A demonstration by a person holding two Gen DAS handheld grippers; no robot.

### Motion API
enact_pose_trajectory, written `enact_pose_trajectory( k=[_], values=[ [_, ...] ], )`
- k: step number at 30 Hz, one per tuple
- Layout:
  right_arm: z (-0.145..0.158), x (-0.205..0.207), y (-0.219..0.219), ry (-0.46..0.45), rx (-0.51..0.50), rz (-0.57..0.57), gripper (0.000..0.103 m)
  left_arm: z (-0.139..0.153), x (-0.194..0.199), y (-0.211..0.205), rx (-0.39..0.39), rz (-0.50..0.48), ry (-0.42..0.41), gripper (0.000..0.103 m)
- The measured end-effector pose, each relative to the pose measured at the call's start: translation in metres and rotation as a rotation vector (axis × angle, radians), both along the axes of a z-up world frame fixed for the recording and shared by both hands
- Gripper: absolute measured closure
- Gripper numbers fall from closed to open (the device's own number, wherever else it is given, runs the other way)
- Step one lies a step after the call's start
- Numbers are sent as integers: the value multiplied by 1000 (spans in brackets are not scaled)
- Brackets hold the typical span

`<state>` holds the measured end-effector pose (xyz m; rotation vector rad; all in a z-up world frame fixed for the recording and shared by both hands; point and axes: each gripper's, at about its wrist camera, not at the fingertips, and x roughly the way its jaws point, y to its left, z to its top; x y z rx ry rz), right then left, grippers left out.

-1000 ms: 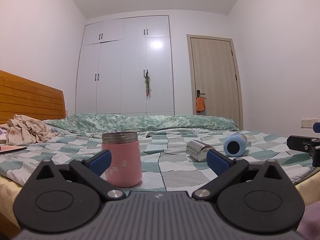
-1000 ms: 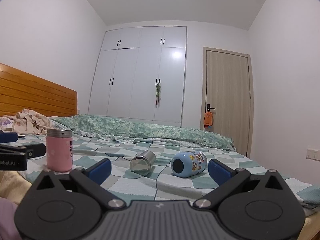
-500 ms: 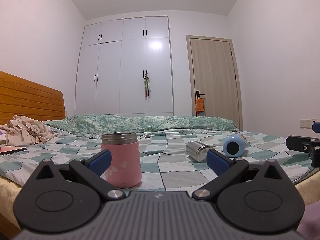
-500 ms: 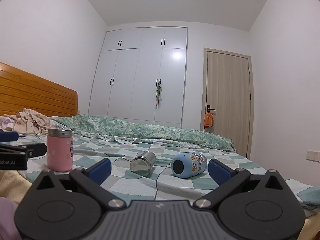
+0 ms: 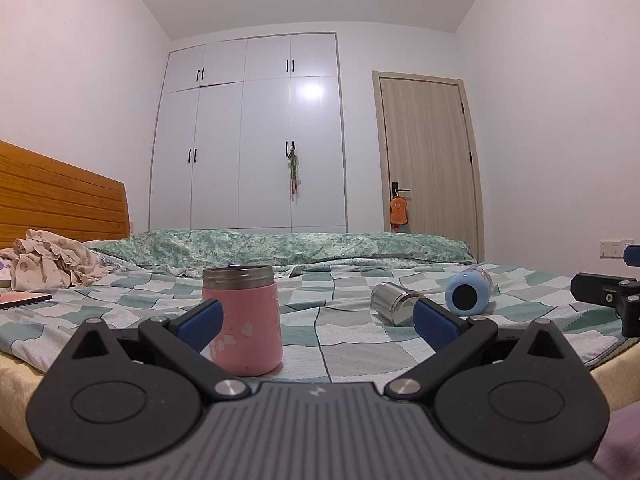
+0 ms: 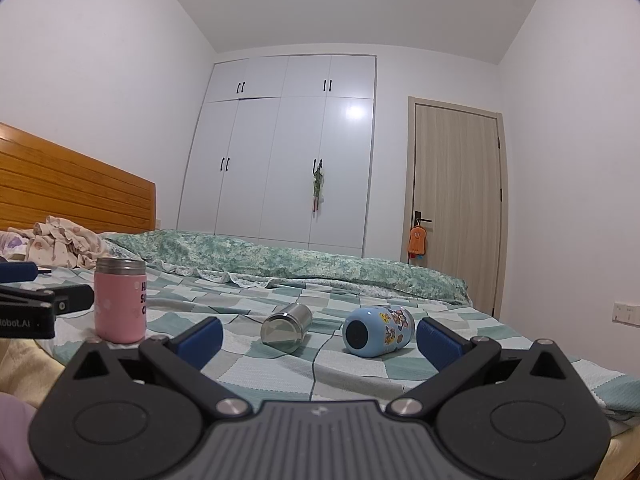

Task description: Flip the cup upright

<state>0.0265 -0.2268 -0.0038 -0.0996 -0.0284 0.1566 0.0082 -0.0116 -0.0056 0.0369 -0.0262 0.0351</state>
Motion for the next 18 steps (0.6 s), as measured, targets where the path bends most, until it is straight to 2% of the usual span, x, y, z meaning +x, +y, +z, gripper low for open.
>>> enact_pose_trajectory(
  k=[18],
  values=[
    [0, 0, 0, 0, -6, 3, 0, 3, -3, 1, 1, -8, -6, 0]
  ],
)
